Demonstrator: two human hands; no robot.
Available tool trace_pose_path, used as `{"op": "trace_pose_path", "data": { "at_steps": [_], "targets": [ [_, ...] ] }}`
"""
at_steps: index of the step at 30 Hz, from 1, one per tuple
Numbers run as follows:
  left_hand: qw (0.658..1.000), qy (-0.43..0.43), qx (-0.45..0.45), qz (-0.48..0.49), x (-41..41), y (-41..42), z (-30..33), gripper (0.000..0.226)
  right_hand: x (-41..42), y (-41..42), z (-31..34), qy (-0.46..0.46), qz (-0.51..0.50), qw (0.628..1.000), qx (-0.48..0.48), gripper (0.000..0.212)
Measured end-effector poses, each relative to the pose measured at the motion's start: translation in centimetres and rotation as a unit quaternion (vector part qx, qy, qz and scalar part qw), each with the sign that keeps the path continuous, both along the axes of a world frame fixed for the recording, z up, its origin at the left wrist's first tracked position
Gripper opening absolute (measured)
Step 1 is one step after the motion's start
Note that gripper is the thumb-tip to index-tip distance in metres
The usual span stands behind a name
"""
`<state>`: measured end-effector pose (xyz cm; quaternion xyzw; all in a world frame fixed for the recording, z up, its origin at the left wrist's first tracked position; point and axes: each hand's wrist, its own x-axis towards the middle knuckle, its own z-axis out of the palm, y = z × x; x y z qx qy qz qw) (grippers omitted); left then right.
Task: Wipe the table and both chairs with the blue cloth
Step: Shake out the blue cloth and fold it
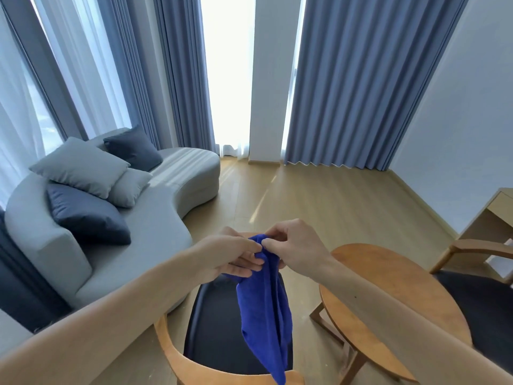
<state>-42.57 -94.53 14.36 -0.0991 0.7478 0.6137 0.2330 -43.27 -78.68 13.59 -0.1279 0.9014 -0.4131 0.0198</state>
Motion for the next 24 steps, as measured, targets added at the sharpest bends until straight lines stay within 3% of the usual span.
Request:
{"op": "trace_pose_path", "data": {
  "at_steps": [4, 9, 11, 13, 17, 20, 24],
  "targets": [
    [1.0, 0.006, 0.001, -0.003, 0.1, 0.3, 0.1, 0.003, 0.0, 0.2, 0.0, 0.027, 0.01, 0.999, 0.015, 0.017],
    [0.999, -0.001, 0.05, -0.008, 0.0, -0.1, 0.4, 0.011, 0.0, 1.0, 0.4, -0.045, 0.109, 0.993, 0.023, 0.029],
    [0.997, -0.007, 0.07, -0.027, 0.1, -0.4, 0.6, 0.014, -0.1, 1.2, 0.4, -0.014, 0.131, 0.989, 0.06, 0.037],
    [0.997, 0.0, 0.055, -0.059, 0.2, -0.8, 0.8, 0.017, -0.2, 1.5, 0.4, 0.024, 0.131, 0.989, 0.068, 0.03],
    [0.987, 0.116, -0.085, -0.077, -0.4, -3.3, -0.7, 0.022, -0.6, 2.7, 1.1, 0.05, 0.106, 0.993, 0.014, 0.019],
    [0.913, 0.274, -0.286, -0.098, -0.3, -5.6, -3.2, 0.013, -0.7, 3.5, 1.8, 0.067, 0.091, 0.994, -0.009, 0.028],
    [0.863, 0.359, -0.33, -0.128, 1.0, -5.9, -6.8, 0.04, -0.9, 3.9, 2.3, 0.068, 0.085, 0.994, -0.022, 0.027]
  ]
}}
